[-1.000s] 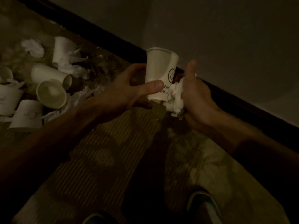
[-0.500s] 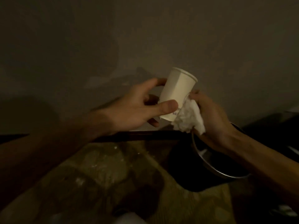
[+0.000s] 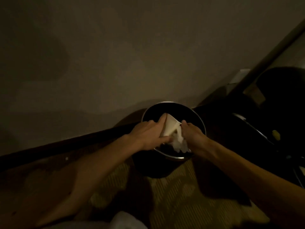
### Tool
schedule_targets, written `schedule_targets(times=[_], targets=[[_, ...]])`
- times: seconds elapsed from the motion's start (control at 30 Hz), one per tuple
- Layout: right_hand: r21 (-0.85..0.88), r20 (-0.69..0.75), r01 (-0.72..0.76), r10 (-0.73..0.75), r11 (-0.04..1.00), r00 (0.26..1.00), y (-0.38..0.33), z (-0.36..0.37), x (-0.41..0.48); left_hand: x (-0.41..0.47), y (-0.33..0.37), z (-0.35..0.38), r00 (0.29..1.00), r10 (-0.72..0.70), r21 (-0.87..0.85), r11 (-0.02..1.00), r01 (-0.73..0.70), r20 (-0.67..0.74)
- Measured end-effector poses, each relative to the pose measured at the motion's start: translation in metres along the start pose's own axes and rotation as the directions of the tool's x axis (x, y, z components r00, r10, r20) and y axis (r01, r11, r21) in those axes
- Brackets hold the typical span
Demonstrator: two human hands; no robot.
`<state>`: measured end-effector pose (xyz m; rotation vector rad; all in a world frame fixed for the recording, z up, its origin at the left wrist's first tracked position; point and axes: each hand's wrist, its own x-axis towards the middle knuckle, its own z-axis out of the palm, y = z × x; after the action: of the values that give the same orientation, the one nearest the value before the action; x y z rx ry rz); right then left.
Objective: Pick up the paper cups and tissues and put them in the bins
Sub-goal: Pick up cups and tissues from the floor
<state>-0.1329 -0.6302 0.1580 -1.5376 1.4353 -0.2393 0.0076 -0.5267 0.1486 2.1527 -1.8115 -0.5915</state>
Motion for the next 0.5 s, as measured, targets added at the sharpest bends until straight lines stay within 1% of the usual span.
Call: schedule_targets(times=[0.03, 0.07, 0.1, 0.13, 0.2, 0.23, 0.3, 0.33, 0.4, 0.5], targets=[[0.048, 0.043, -0.014, 0.012, 0.999, 0.999, 0.006, -0.001, 0.002, -0.001, 0.001, 0.003, 1.0, 0.021, 0.082, 0.996, -0.019, -0.019], [0.101, 0.096, -0.02, 0.01, 0.995, 0.995, 0.01, -0.003, 0.003, -0.002, 0.001, 0.004, 0.998, 0.04, 0.102, 0.994, -0.036, -0.038], [0.115, 0.151, -0.009, -0.009, 0.993, 0.988, 0.011, -0.005, 0.003, -0.003, 0.0, 0.002, 0.997, 0.06, 0.091, 0.994, -0.055, -0.052], [0.07, 0.189, 0.028, -0.041, 0.997, 0.981, 0.01, -0.008, 0.002, -0.004, -0.001, -0.001, 0.995, 0.082, 0.075, 0.994, -0.078, -0.055], [-0.068, 0.211, 0.125, -0.108, 0.99, 0.971, 0.003, -0.014, 0.001, -0.008, -0.003, -0.014, 0.992, 0.123, 0.034, 0.992, -0.122, -0.035], [-0.139, 0.216, 0.188, -0.155, 0.972, 0.964, 0.0, -0.018, 0.0, -0.012, -0.002, -0.023, 0.99, 0.134, 0.023, 0.991, -0.133, -0.035], [-0.243, 0.232, 0.347, -0.293, 0.906, 0.927, -0.008, -0.02, -0.008, -0.023, -0.002, -0.045, 0.988, 0.14, 0.012, 0.99, -0.139, -0.067], [-0.267, 0.24, 0.428, -0.371, 0.863, 0.897, -0.012, -0.02, -0.016, -0.029, -0.003, -0.056, 0.987, 0.136, 0.012, 0.991, -0.136, -0.085], [-0.24, 0.258, 0.589, -0.534, 0.772, 0.805, -0.025, -0.011, -0.039, -0.05, -0.005, -0.085, 0.984, 0.115, 0.072, 0.992, -0.106, -0.135], [-0.181, 0.295, 0.744, -0.686, 0.643, 0.665, -0.048, 0.02, -0.077, -0.098, -0.014, -0.128, 0.985, 0.068, 0.144, 0.989, -0.045, -0.16]])
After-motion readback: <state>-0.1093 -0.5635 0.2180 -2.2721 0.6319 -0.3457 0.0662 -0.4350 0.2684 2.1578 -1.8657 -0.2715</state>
